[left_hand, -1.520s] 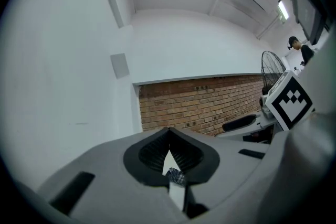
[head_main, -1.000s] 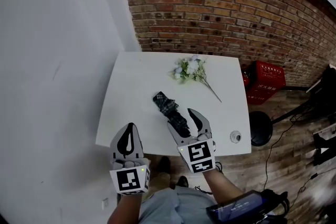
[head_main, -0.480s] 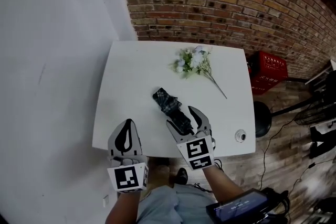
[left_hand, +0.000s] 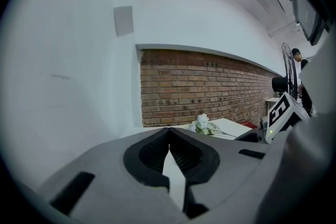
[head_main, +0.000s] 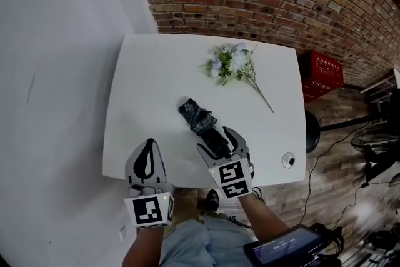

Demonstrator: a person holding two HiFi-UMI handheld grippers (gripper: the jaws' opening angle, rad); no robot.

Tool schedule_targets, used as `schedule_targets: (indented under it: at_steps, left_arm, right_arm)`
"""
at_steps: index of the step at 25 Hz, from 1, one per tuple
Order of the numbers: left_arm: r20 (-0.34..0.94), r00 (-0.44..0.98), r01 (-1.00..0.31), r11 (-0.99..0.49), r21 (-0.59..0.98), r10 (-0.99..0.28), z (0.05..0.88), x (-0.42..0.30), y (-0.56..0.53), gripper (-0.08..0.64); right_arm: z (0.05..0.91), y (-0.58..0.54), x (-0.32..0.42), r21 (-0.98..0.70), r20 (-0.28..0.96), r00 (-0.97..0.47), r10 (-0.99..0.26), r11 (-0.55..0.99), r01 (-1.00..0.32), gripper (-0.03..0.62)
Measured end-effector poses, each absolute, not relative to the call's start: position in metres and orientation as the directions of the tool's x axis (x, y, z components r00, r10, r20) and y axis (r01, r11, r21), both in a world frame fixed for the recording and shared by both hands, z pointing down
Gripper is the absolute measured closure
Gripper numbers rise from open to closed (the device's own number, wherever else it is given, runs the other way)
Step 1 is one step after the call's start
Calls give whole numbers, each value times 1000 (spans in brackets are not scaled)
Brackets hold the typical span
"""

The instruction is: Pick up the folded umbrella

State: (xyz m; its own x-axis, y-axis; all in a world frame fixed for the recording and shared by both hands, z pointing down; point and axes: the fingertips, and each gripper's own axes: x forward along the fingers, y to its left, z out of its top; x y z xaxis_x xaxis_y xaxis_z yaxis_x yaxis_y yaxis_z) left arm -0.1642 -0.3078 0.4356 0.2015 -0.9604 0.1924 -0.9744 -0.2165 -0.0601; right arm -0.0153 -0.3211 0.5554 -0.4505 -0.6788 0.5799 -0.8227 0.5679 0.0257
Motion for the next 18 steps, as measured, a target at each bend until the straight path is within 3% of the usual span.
schedule_targets:
  at_steps: [18]
  left_arm:
    - [282, 203, -976, -216, -15, -938, 488, -180, -340, 552]
  right_arm:
    - [638, -328, -5, -26, 745, -380, -548, 545, -838, 210]
